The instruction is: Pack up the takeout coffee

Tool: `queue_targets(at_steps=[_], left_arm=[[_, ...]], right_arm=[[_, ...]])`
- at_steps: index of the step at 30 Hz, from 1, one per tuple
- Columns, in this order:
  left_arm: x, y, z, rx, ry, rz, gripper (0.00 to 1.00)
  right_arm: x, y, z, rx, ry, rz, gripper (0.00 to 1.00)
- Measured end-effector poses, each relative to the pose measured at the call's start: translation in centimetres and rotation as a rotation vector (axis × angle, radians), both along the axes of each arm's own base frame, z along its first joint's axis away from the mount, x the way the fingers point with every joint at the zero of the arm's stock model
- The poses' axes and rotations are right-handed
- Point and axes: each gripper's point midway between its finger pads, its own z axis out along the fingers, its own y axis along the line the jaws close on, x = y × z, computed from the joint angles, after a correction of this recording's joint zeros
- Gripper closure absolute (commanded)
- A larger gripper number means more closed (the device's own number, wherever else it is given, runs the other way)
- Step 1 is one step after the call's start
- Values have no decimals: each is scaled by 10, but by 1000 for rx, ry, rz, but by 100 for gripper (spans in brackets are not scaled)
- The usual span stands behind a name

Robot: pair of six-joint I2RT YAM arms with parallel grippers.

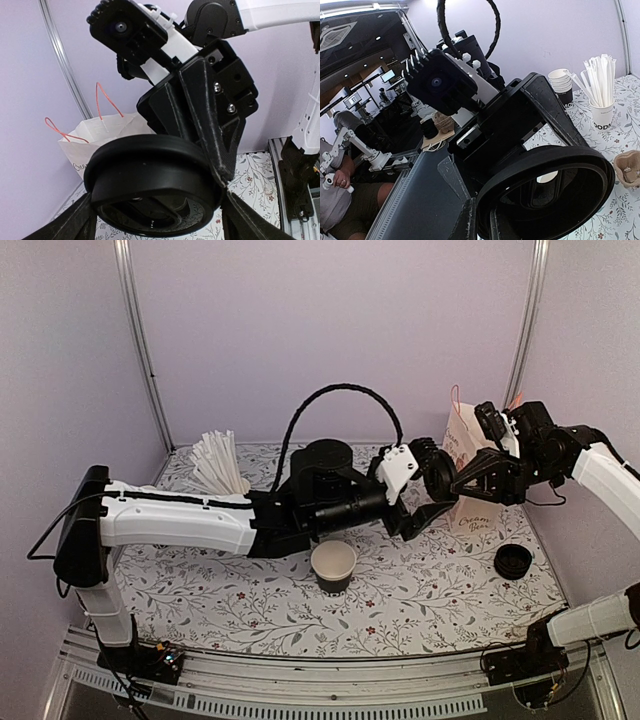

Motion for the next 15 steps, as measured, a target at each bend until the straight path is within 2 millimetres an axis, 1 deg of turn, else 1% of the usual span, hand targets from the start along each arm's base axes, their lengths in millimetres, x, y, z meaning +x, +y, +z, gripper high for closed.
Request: queue_targets(at_steps=[2, 6, 15], left_arm=[[0, 0, -1, -1, 2, -1, 19], [0, 1, -3, -8, 8, -6, 14], [3, 4, -9, -22, 9, -6, 19]], right_arm=[[0, 0, -1, -1, 3, 0, 93], [0, 0, -2, -4, 6, -1, 93], [1, 0, -6, -11, 15, -5, 93]])
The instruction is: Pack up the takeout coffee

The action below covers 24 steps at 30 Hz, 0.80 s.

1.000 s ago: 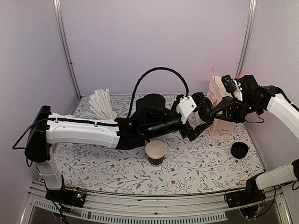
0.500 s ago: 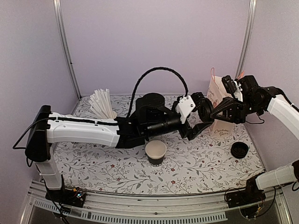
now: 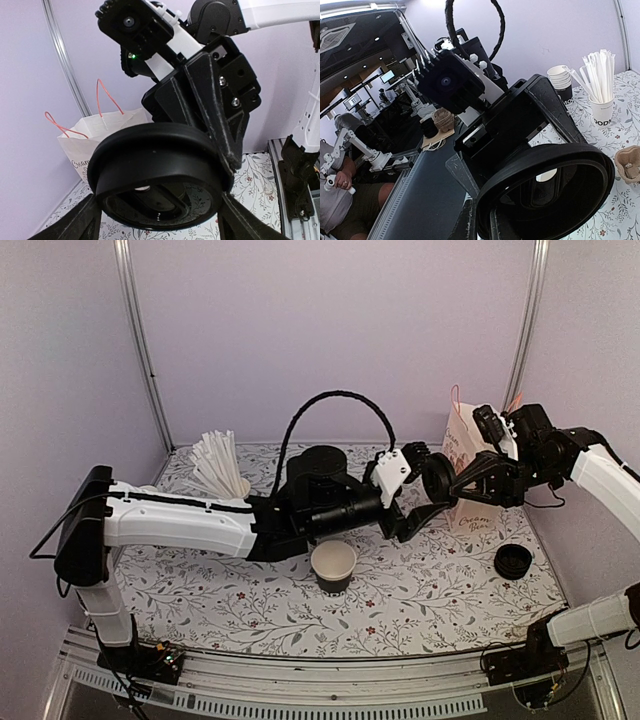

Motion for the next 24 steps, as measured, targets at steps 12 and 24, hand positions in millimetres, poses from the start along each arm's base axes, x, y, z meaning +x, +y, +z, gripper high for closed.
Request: queue_targets(at_steps=[12, 24], left_arm=[[2, 1, -2, 8, 0, 4, 24], [3, 9, -12, 50, 21, 10, 28]], right_arm=[[0, 0, -2, 3, -14, -1, 90], [2, 1, -8, -20, 4, -14, 54]])
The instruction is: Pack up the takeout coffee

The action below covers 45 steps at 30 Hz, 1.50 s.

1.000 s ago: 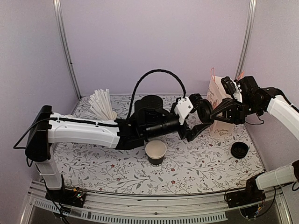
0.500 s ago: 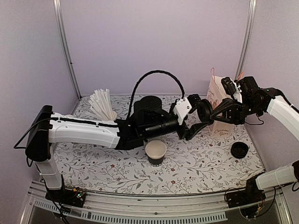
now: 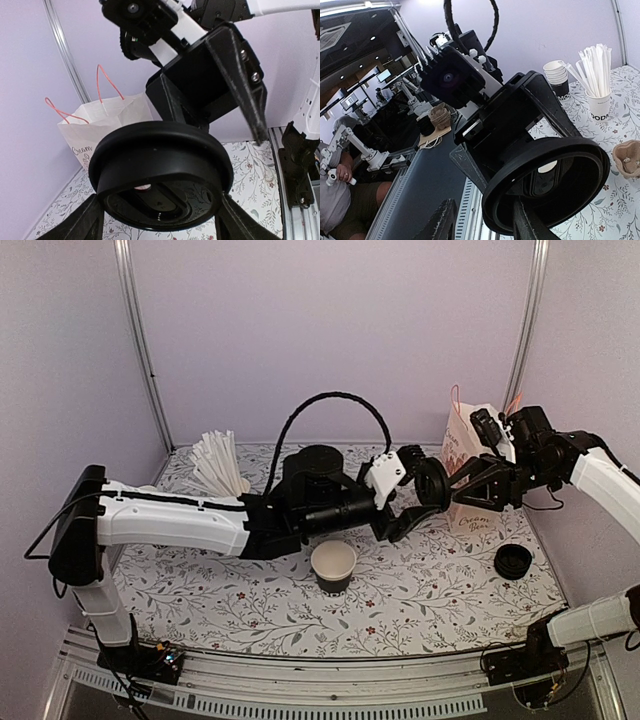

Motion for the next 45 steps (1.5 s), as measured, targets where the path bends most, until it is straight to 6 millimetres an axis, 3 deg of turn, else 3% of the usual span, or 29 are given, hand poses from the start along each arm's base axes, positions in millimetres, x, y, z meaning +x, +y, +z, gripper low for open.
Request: queue_targets(at_steps=[8, 12, 14, 19, 28, 35, 45], left_arm=[[16, 43, -2, 199, 97, 77, 29], [19, 67, 2, 326, 166, 101, 28], [16, 75, -3, 395, 208, 103, 27], [8, 94, -35, 623, 320, 118, 27], [1, 122, -111, 982, 453, 151, 26], [-4, 143, -135, 1113, 493, 179, 26], [-1, 144, -156, 1185, 505, 187, 26]], right_arm=[[-6, -4, -4, -51, -107, -44, 50], [-5, -8, -27, -112, -151, -89, 50], [1, -9, -49, -164, -165, -115, 50], [10, -12, -92, -236, -174, -148, 51], [19, -5, -133, -306, -190, -151, 53], [24, -4, -142, -325, -176, -159, 53], [26, -4, -147, -336, -166, -160, 53]])
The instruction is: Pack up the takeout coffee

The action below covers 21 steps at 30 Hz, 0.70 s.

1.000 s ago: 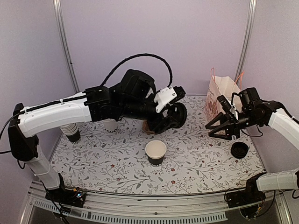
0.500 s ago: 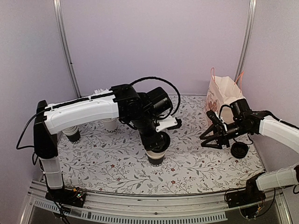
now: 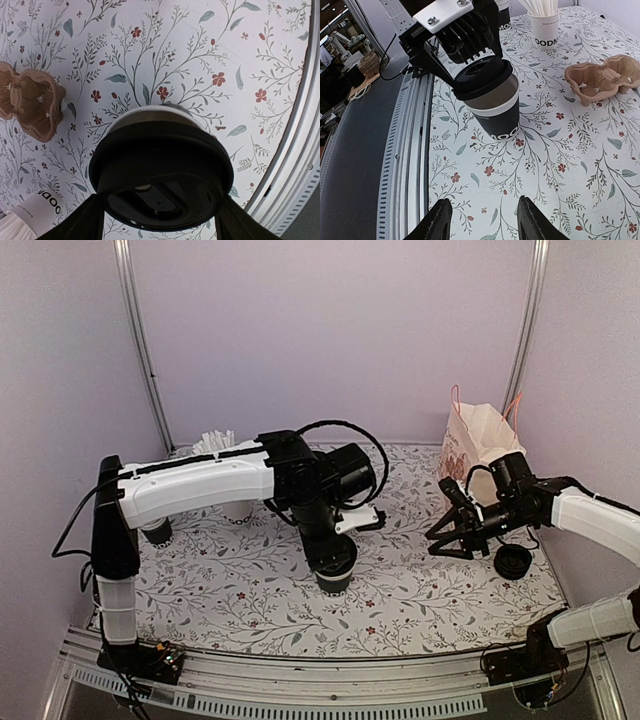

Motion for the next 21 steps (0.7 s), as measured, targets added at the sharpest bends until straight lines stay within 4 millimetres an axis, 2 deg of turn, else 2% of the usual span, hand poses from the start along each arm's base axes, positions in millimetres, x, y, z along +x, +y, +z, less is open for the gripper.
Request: queue_targets(at_steps=[21], left_arm=[[7, 2, -12, 30, 3, 1, 19]], right_arm=[[1, 0, -6, -9, 17, 3, 53]])
